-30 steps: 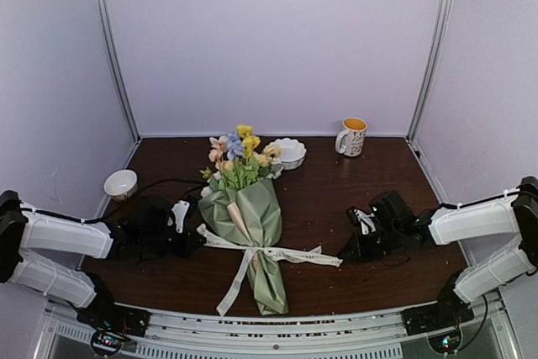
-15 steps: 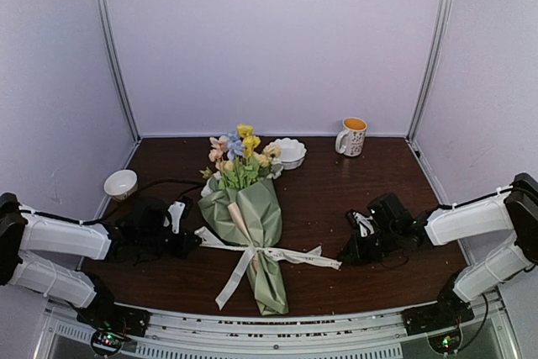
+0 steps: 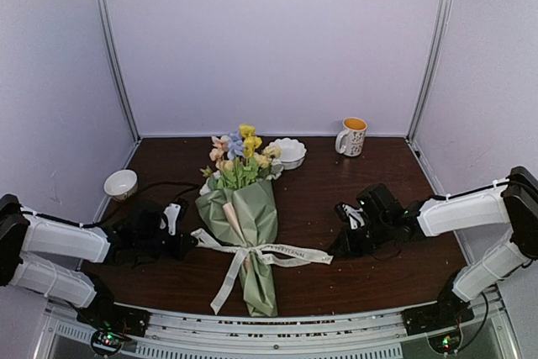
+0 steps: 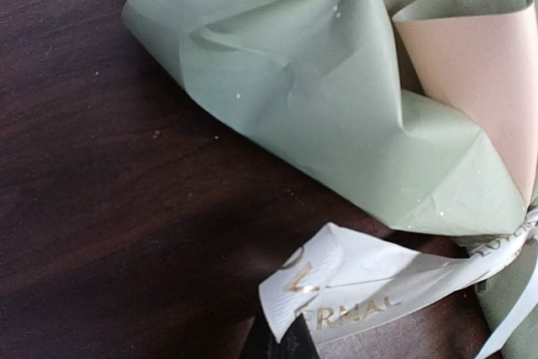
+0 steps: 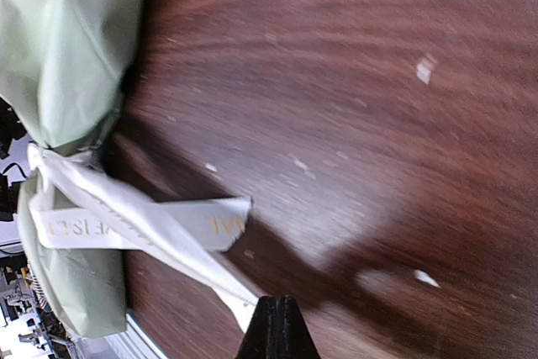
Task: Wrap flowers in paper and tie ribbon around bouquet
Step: Tie the half-tied ribbon around the folded bouquet.
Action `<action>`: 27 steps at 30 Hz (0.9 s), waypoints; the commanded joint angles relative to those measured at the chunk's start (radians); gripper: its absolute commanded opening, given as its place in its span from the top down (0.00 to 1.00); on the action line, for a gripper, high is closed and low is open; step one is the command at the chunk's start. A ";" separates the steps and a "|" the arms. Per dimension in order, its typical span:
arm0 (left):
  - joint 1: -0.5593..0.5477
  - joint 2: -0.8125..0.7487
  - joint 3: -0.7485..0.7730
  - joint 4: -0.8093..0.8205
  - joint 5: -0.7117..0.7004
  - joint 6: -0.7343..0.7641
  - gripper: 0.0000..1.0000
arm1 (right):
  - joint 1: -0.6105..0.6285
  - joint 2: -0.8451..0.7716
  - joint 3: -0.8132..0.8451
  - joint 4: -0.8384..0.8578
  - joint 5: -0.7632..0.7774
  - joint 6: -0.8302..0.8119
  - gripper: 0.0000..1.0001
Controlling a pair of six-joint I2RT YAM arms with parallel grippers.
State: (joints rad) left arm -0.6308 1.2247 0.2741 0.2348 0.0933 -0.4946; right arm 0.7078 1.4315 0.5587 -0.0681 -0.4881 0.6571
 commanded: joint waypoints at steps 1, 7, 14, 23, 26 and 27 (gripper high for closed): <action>0.014 -0.002 0.002 0.045 -0.040 -0.027 1.00 | 0.022 0.013 0.058 -0.049 0.040 -0.005 1.00; 0.040 0.022 0.029 -0.017 -0.092 -0.071 1.00 | 0.008 0.030 -0.004 -0.062 0.089 -0.018 1.00; 0.140 -0.023 -0.040 -0.070 -0.095 -0.104 1.00 | -0.046 0.030 -0.099 -0.040 0.100 -0.015 1.00; 0.144 -0.052 -0.057 -0.050 -0.075 -0.091 1.00 | -0.051 0.013 -0.116 -0.028 0.076 -0.008 1.00; 0.144 -0.045 -0.056 -0.034 -0.035 -0.064 1.00 | -0.048 0.013 -0.083 -0.040 0.068 -0.019 1.00; 0.144 -0.044 -0.053 -0.029 -0.023 -0.051 1.00 | -0.045 0.019 -0.066 -0.049 0.065 -0.024 1.00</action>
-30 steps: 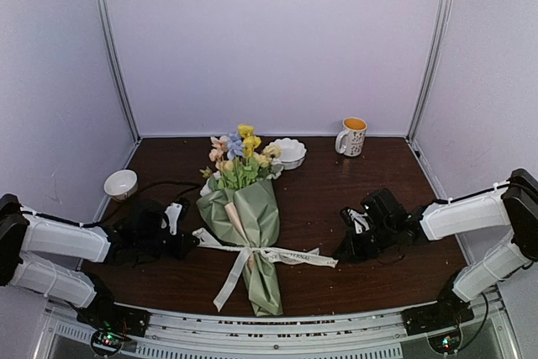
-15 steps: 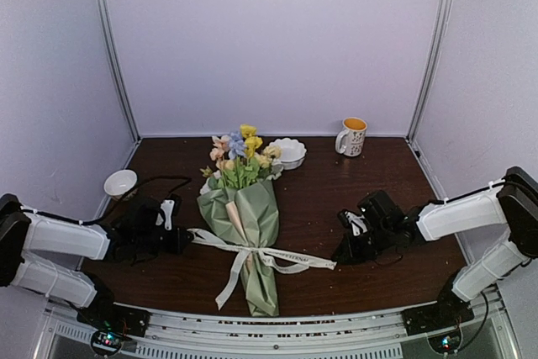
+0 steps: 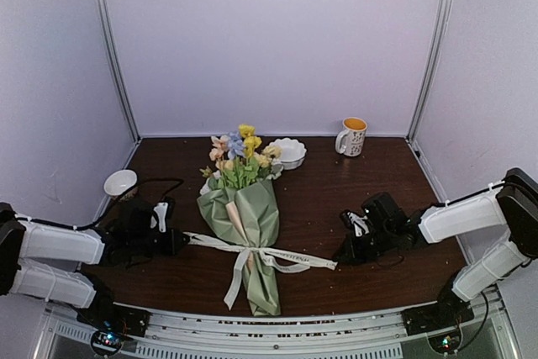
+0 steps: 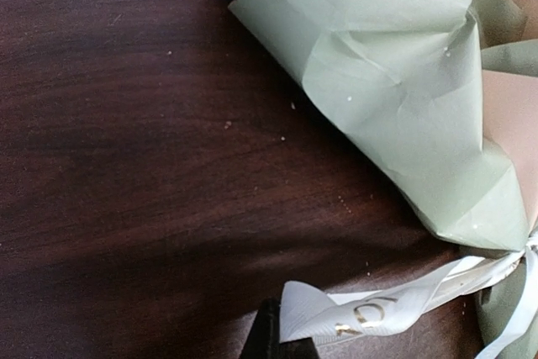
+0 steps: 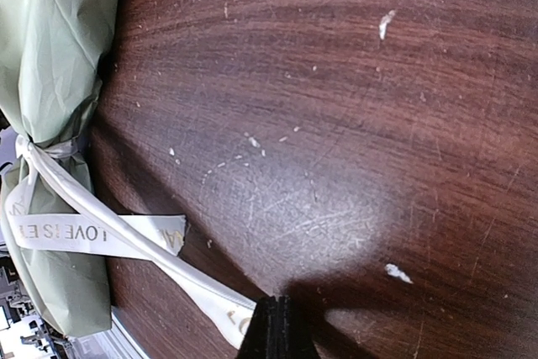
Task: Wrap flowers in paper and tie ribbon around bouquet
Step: Tie the half-tied ribbon around the folded bouquet.
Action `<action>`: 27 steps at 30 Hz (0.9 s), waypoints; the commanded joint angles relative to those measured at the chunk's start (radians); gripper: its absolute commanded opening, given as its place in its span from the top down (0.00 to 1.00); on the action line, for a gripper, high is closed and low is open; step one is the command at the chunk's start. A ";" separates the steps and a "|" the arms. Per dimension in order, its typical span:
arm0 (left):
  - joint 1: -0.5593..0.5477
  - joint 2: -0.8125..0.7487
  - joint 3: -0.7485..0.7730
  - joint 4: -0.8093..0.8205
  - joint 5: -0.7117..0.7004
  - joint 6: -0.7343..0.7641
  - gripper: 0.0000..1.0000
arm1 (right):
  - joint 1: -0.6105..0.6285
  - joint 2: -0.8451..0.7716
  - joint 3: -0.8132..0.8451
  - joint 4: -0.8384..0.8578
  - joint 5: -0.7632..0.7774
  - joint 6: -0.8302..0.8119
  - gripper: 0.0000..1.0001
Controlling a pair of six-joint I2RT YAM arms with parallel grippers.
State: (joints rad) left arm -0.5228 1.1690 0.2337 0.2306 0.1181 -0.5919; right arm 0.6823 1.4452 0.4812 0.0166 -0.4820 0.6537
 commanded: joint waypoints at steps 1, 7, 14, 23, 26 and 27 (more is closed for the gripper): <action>0.036 0.014 -0.010 -0.017 -0.025 0.058 1.00 | -0.015 0.015 0.032 -0.144 0.054 -0.030 1.00; 0.026 -0.026 0.010 -0.021 0.028 0.099 0.65 | 0.029 0.043 0.155 -0.167 0.047 -0.047 1.00; -0.025 -0.187 0.013 -0.106 -0.044 0.138 0.42 | 0.039 0.033 0.335 -0.231 0.037 -0.104 1.00; -0.161 -0.399 0.011 -0.125 -0.126 0.217 0.47 | 0.062 0.160 0.596 -0.305 0.107 -0.180 0.93; -0.185 -0.403 0.025 -0.134 -0.085 0.236 0.51 | 0.064 0.223 0.679 -0.455 0.182 -0.249 0.61; -0.198 -0.394 0.031 -0.141 -0.080 0.244 0.51 | 0.070 0.206 0.670 -0.464 0.196 -0.277 0.54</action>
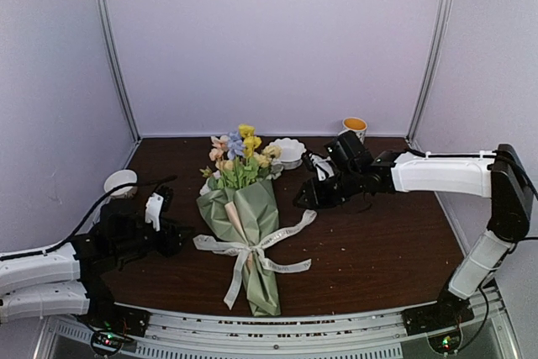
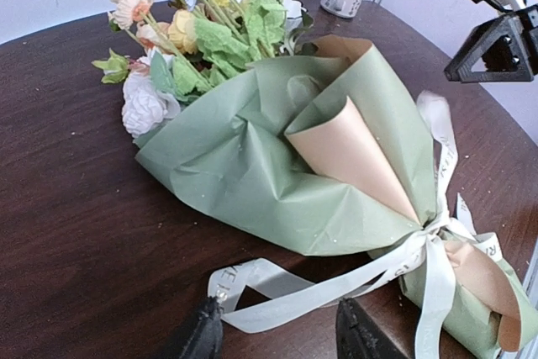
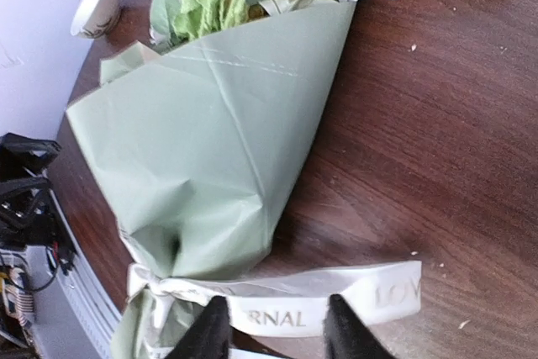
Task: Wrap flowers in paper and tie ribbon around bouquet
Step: Tie the half-tied ribbon around the folded bouquet.
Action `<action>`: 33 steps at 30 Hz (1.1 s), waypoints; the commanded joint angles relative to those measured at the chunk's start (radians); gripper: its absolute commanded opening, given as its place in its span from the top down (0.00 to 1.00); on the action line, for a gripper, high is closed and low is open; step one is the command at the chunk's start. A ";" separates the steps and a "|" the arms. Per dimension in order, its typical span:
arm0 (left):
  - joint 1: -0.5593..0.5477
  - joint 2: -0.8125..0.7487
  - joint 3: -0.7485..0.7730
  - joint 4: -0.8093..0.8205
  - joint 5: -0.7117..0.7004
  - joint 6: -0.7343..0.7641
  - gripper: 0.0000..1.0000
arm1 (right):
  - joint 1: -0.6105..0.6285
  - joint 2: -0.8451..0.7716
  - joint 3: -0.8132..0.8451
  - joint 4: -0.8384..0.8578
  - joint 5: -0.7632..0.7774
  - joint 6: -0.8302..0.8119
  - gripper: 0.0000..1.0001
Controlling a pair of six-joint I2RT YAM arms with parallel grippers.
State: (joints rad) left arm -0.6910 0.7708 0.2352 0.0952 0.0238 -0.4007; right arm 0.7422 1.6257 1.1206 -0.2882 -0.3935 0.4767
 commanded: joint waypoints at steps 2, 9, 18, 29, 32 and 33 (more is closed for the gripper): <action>-0.054 0.026 0.040 -0.011 0.016 0.066 0.51 | 0.027 -0.038 -0.013 -0.144 0.107 -0.156 0.35; -0.071 0.157 0.104 0.026 0.015 0.091 0.50 | 0.235 -0.114 -0.104 -0.199 0.068 -0.364 0.44; -0.073 0.228 0.125 0.052 0.063 0.105 0.44 | 0.408 0.091 -0.032 -0.280 0.351 -0.443 0.23; -0.074 0.219 0.123 0.047 0.056 0.111 0.41 | 0.422 0.208 0.043 -0.200 0.383 -0.530 0.20; -0.074 0.233 0.129 0.050 0.073 0.109 0.40 | 0.423 0.243 0.072 -0.214 0.344 -0.538 0.37; -0.074 0.238 0.131 0.052 0.078 0.110 0.40 | 0.423 0.248 0.074 -0.215 0.334 -0.538 0.45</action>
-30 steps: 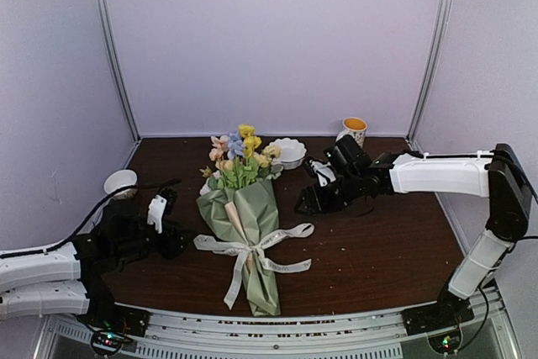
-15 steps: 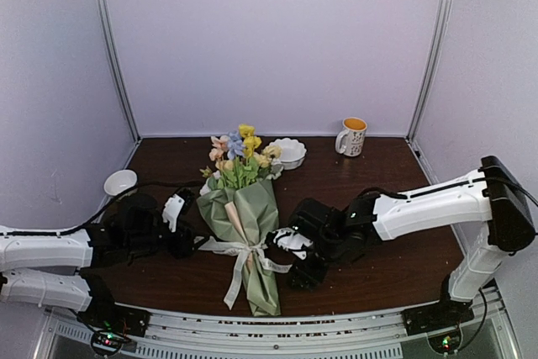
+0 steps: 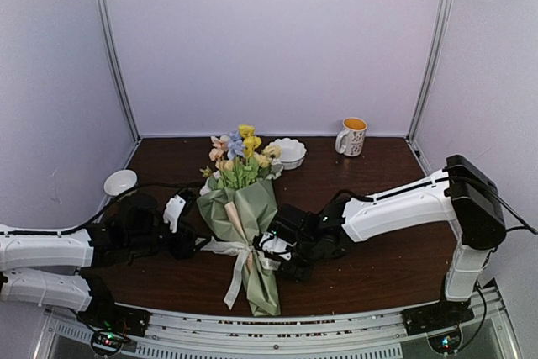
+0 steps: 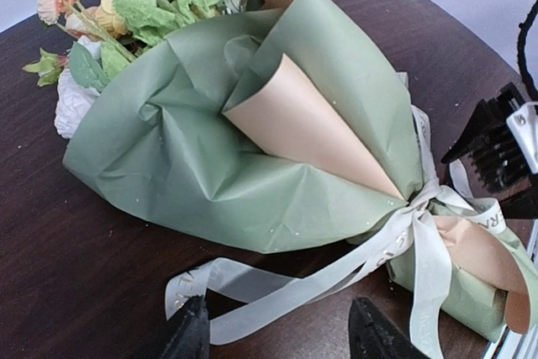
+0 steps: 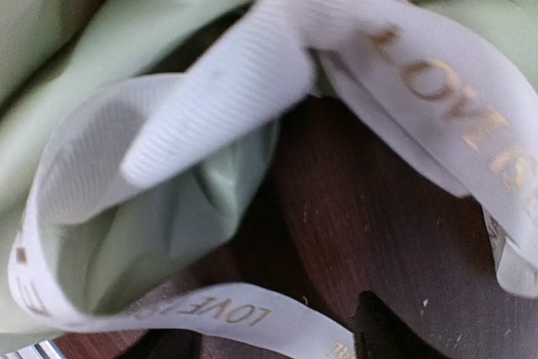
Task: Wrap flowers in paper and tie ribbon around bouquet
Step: Tie the half-tied ribbon around the folded bouquet.
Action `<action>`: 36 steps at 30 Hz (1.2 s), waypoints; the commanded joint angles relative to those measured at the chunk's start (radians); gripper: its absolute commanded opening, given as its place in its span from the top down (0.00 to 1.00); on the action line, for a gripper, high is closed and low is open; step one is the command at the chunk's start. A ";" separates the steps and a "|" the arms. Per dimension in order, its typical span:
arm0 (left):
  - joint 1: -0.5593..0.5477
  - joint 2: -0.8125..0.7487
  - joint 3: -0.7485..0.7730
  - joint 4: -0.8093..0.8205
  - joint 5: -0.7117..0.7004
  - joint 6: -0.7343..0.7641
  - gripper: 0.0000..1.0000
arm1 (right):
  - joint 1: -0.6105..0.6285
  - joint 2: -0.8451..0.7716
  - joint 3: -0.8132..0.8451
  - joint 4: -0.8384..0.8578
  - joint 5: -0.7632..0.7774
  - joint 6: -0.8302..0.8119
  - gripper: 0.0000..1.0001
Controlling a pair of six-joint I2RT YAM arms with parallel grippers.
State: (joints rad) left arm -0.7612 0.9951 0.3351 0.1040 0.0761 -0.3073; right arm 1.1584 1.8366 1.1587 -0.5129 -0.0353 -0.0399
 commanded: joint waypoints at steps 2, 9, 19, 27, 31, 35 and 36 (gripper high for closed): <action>-0.004 0.026 0.036 0.041 0.033 0.019 0.40 | 0.007 0.024 0.022 0.020 -0.033 -0.020 0.64; -0.007 0.110 0.143 0.025 0.040 0.057 0.40 | 0.006 -0.081 -0.056 0.045 -0.069 0.025 1.00; -0.063 0.435 0.468 -0.004 0.116 0.152 0.43 | 0.034 -0.198 -0.133 0.079 -0.105 0.092 1.00; -0.074 0.615 0.591 -0.108 -0.009 0.136 0.46 | 0.084 -0.245 -0.142 0.027 -0.111 0.120 1.00; -0.073 0.646 0.585 -0.121 -0.063 0.143 0.46 | 0.119 -0.291 -0.196 0.000 -0.129 0.160 1.00; -0.073 0.685 0.592 -0.139 -0.078 0.169 0.47 | 0.144 -0.333 -0.269 0.000 -0.177 0.217 1.00; -0.073 0.692 0.594 -0.141 -0.079 0.170 0.47 | 0.151 -0.339 -0.286 -0.001 -0.189 0.231 1.00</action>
State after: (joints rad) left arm -0.8375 1.6474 0.9092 -0.0010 0.0319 -0.1699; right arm 1.2861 1.5372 0.9314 -0.4797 -0.1715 0.1196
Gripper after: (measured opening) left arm 0.533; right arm 0.010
